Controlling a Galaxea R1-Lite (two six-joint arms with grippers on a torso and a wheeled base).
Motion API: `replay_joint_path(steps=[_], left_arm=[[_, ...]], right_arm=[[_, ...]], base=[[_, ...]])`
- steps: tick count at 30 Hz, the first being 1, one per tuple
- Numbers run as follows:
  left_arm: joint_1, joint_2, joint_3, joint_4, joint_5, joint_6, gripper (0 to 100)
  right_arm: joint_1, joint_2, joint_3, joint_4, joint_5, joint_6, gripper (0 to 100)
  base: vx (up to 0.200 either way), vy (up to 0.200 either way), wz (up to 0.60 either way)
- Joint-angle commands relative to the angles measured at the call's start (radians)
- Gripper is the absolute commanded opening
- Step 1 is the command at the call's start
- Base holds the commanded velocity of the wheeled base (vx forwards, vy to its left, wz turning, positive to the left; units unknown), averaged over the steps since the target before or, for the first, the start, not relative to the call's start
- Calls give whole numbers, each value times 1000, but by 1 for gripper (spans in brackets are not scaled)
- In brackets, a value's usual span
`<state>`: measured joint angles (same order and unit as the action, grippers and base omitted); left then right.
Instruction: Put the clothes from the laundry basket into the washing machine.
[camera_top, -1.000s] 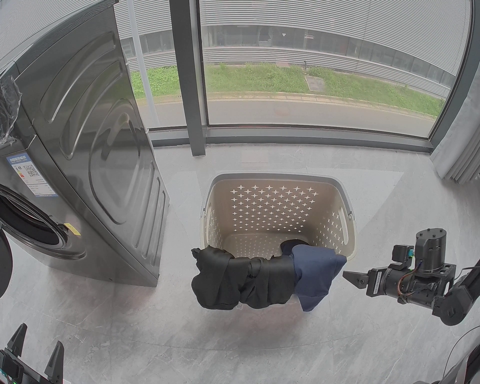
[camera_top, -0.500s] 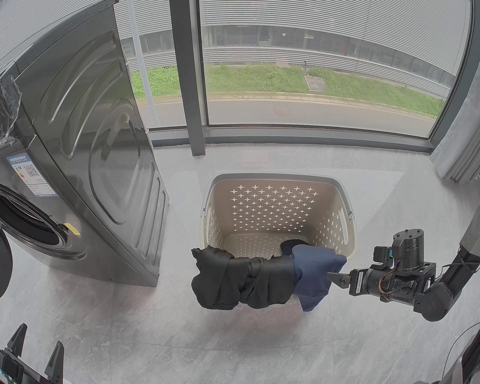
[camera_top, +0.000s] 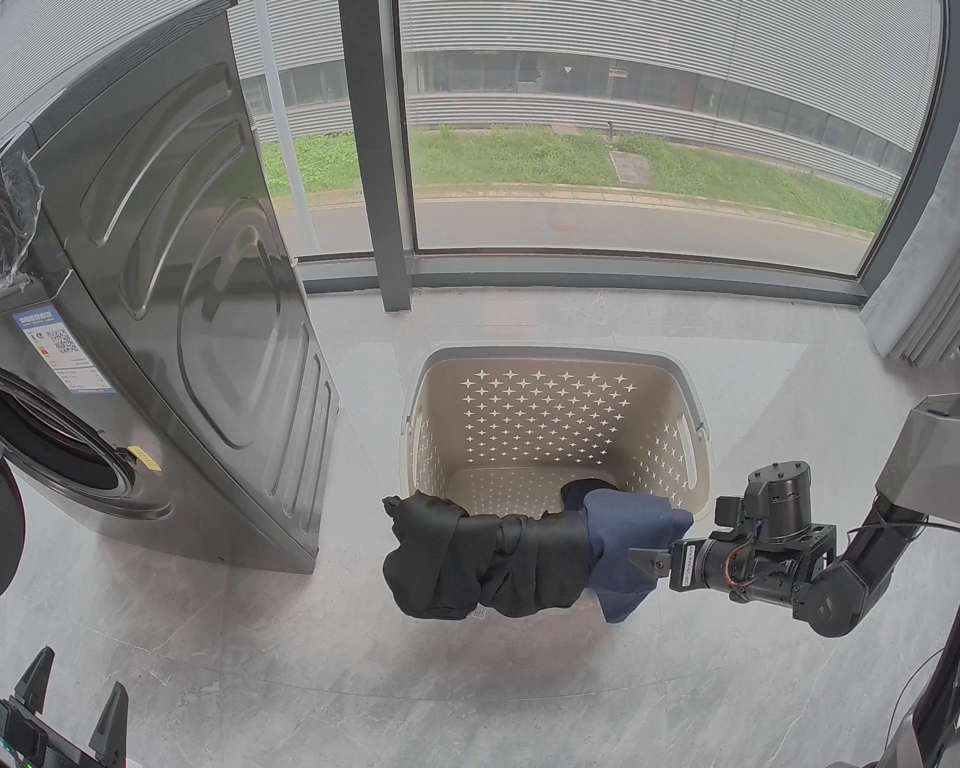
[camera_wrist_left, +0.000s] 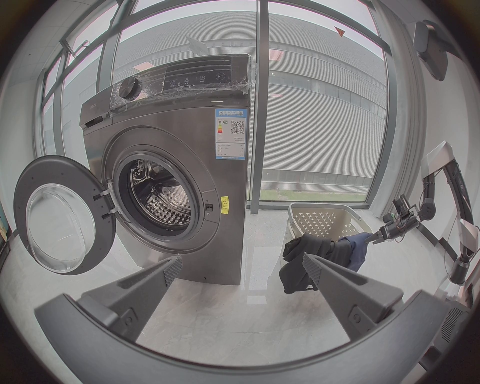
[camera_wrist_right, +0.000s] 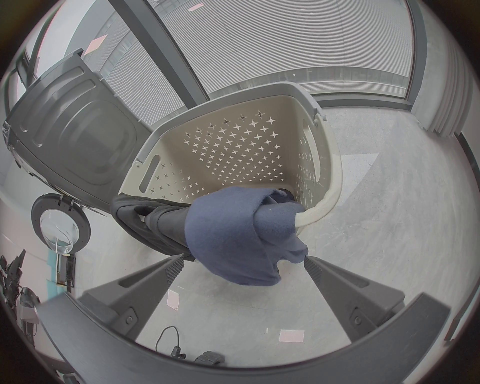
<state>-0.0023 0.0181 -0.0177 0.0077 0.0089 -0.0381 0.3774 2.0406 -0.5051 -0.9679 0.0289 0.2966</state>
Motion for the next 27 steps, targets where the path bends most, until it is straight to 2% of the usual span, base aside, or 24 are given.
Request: replay_joint_path(steps=[1,5,9,14,15,22,27], left_arm=[[-1,-6,13,0,0,0,100],[1,-6,13,0,2,0,100],[-1,-6,13,0,2,0,100],[-1,-6,13,0,2,0,100],[-1,-6,13,0,2,0,100],[1,-6,13,0,0,0,100],[1,-6,13,0,0,0,100]], right_arm=[[-8,69,-36,0,0,1,100],[-8,108,-61,-23,-3,1,100],[-9,138,-70,-74,-26,-2,100],[-12,177,-92,-98,-26,1,100],[-12,179,-95,-100,-26,3,0],[0,179,-93,-140,-21,9,0],[11,148,-56,-157,-17,39,0]], base=[[0,0,0],[0,0,0],[0,0,0],[0,0,0],[0,0,0],[0,0,0],[0,0,0]])
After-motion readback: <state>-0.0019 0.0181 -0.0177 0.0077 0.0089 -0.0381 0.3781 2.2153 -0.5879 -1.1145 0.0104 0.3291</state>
